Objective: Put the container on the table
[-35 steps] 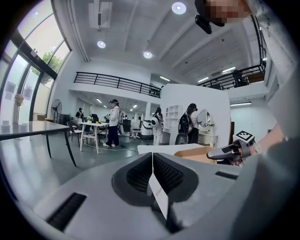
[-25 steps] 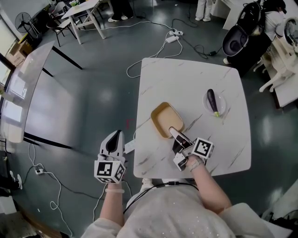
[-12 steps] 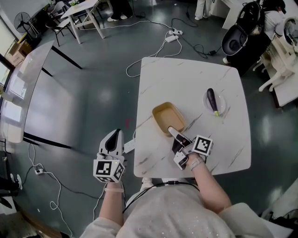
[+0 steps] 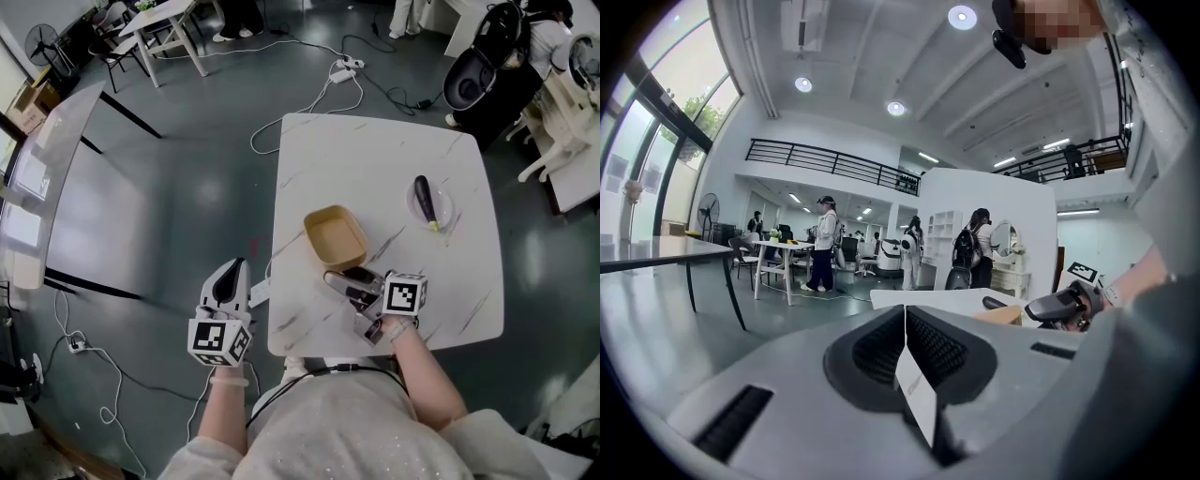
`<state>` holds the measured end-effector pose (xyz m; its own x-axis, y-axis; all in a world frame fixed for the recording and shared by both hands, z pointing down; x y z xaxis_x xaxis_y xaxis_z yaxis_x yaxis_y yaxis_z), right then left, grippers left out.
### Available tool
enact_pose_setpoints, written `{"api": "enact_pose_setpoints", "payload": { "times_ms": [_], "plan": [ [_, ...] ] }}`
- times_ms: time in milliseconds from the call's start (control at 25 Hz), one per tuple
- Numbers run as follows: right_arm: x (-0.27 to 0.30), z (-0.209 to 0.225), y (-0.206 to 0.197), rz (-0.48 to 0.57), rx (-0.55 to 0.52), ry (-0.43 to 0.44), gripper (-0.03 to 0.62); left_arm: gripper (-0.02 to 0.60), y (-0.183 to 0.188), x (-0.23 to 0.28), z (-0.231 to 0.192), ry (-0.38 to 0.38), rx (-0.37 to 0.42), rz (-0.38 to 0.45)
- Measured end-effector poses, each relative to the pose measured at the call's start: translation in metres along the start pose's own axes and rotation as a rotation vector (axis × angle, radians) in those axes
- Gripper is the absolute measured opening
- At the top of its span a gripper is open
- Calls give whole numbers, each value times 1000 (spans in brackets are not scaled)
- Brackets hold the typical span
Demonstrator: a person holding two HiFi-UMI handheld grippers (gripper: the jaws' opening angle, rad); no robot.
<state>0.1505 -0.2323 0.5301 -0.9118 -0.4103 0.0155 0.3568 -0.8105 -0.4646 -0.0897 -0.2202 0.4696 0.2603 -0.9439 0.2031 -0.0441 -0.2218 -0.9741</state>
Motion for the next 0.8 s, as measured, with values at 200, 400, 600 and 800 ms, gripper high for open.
{"api": "enact_pose_setpoints", "payload": {
  "times_ms": [200,400,600,800],
  "plan": [
    [-5,8,-6,-90,-47,-103,325,8,3,0,1,-6,9,1],
    [-14,17,-16,-121,-23,-150,222,8,3,-2,4,-4,9,3],
    [-14,22,-24,-141,19,-174,198,8,3,-6,0,8,8,2],
    [-12,28,-29,-147,52,-198,176,8,1,-12,-5,22,1,0]
  ]
}}
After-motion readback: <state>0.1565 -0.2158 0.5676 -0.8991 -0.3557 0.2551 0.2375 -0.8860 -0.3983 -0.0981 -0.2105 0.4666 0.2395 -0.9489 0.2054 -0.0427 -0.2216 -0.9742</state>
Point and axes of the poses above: the fingertips, and each gripper's own axes: x forward along the fingers, z to its right, y out of its top, the point moved 5 cm from there along -x, backward along the fingers, and after that the axes turned 9 degrees about y, right-handed, at the moved point
